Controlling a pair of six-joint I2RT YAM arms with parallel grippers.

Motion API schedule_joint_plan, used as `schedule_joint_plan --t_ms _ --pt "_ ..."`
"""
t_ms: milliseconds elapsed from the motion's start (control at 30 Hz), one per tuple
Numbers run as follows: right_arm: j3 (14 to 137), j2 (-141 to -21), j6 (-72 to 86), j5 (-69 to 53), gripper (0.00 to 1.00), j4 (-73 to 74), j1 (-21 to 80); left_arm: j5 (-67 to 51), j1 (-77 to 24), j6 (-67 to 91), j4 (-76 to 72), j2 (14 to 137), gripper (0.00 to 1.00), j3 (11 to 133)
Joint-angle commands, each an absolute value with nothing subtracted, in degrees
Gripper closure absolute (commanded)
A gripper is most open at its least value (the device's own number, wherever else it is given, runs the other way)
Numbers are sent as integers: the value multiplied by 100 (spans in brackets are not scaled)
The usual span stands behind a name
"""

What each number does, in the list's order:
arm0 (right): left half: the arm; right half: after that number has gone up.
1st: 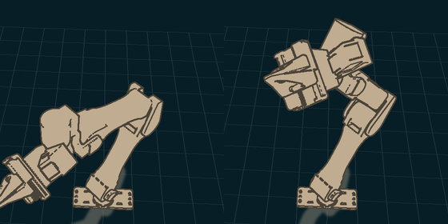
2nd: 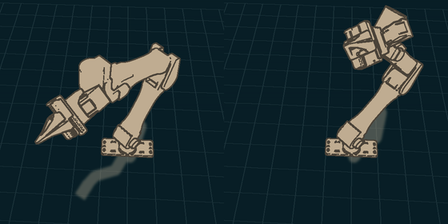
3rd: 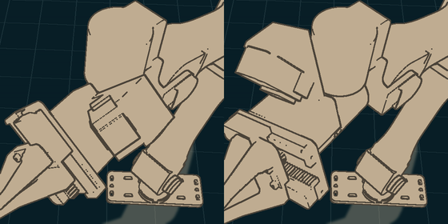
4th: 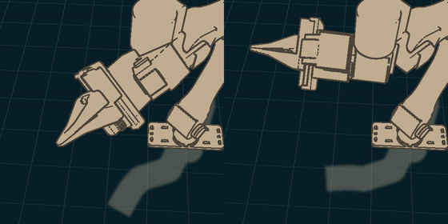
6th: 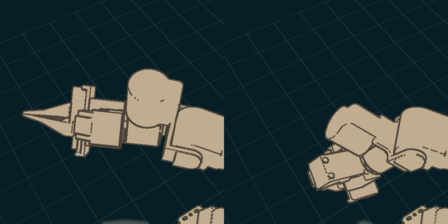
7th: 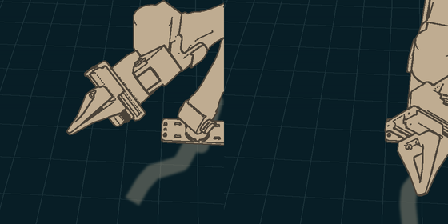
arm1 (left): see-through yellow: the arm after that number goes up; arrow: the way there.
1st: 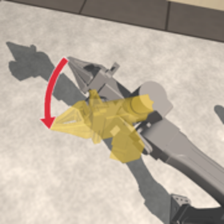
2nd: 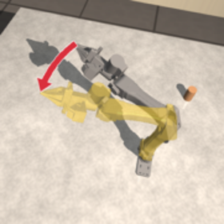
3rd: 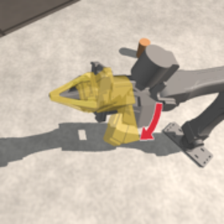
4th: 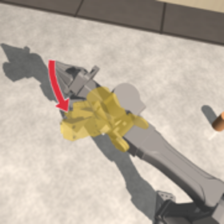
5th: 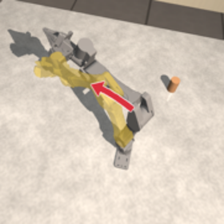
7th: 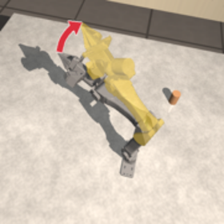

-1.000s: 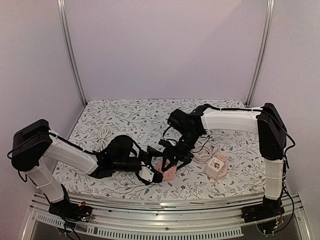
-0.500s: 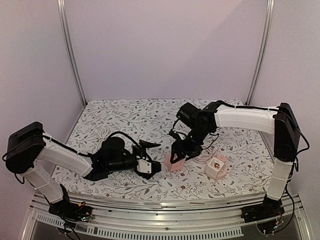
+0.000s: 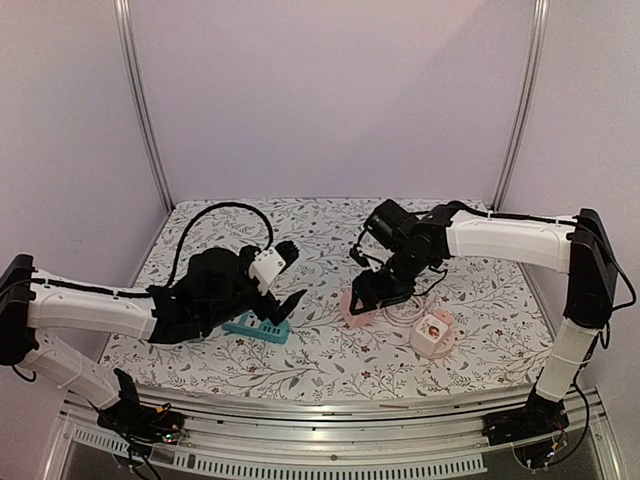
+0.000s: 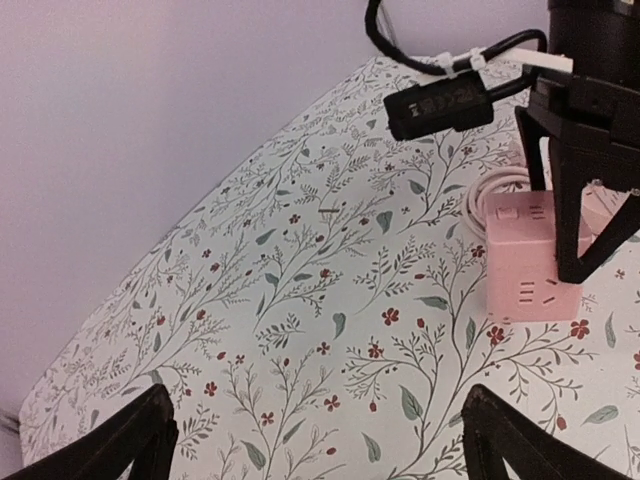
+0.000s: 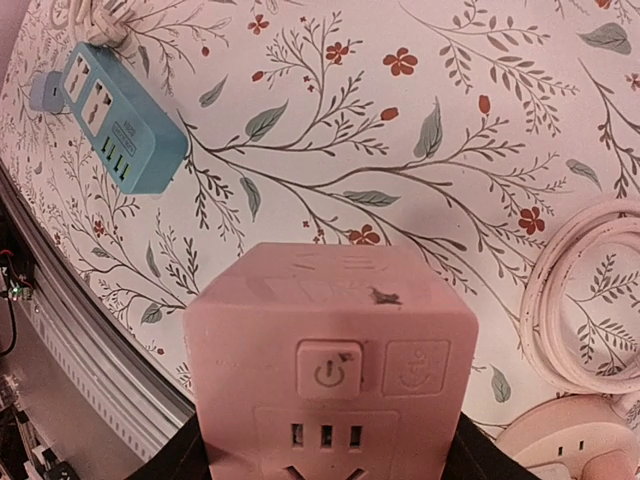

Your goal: Insert the plug

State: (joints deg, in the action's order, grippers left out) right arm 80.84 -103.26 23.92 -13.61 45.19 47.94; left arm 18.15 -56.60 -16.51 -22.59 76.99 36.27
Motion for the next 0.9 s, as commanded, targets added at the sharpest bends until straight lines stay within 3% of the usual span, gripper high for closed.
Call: schedule_joint_plan --t_ms 0,233,433,667,867 --pt "7820 -10035 2369 -1172 100 4177 4733 2465 -5636 -170 -831 7394 1 3498" --pt "7555 -9821 2316 -923 100 4087 4690 2282 -5512 1015 1112 6655 1 3690" --pt "7415 -9594 2319 -547 100 4042 4670 2887 -5273 3903 3195 7134 1 4563" --pt "7365 -9572 2310 -571 100 4019 4663 2962 -5190 5582 2825 7605 1 4293" --pt "7309 -9502 2312 -596 100 4005 4659 3473 -5055 7351 3811 7963 1 4610"
